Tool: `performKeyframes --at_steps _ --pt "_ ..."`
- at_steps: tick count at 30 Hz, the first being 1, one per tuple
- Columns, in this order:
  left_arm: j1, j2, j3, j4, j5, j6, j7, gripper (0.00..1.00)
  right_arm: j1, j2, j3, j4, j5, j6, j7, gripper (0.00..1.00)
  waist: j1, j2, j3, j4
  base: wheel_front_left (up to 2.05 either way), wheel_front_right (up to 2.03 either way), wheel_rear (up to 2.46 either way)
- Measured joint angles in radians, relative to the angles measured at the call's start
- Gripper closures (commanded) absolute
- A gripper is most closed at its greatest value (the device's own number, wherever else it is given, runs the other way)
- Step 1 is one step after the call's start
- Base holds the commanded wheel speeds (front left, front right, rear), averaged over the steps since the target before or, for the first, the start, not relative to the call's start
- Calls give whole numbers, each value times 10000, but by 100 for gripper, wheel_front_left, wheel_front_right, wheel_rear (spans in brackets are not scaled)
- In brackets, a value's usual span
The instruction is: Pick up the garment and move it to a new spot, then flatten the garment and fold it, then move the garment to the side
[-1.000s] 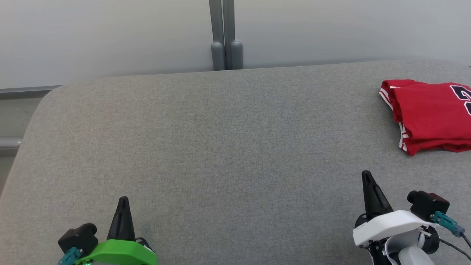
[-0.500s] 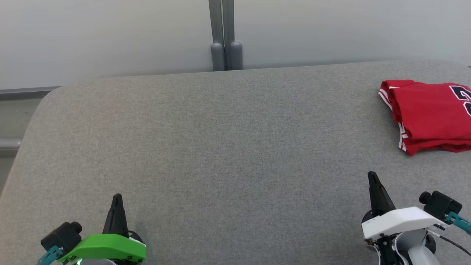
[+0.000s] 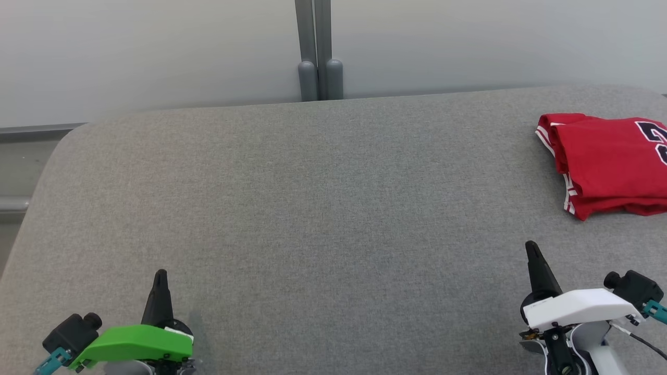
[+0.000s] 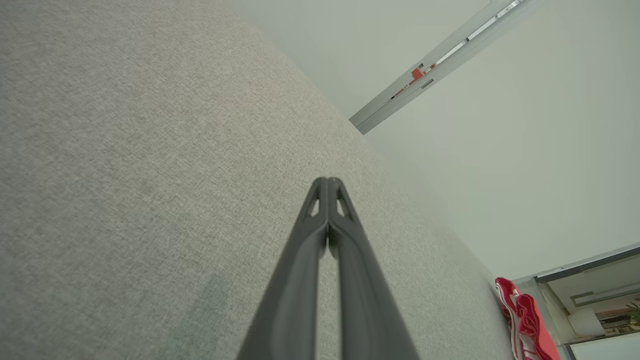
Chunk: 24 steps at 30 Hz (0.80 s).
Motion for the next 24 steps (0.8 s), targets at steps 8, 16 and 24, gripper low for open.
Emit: performKeyframes --at_steps 8,16,24 --pt "-83 0 142 -21 -894 -92 261 100 -20 -6 -109 -23 901 -6 247 100 0 0 -11 -7 0 0 0" --pt "-187 0 303 -33 -1716 -190 510 100 -82 -10 -215 -40 1779 -6 481 100 0 0 -23 -13 0 0 0" --pt "-261 0 426 -48 -2569 -293 704 100 -110 -12 -320 -58 2569 -6 696 100 0 0 -34 -20 0 0 0"
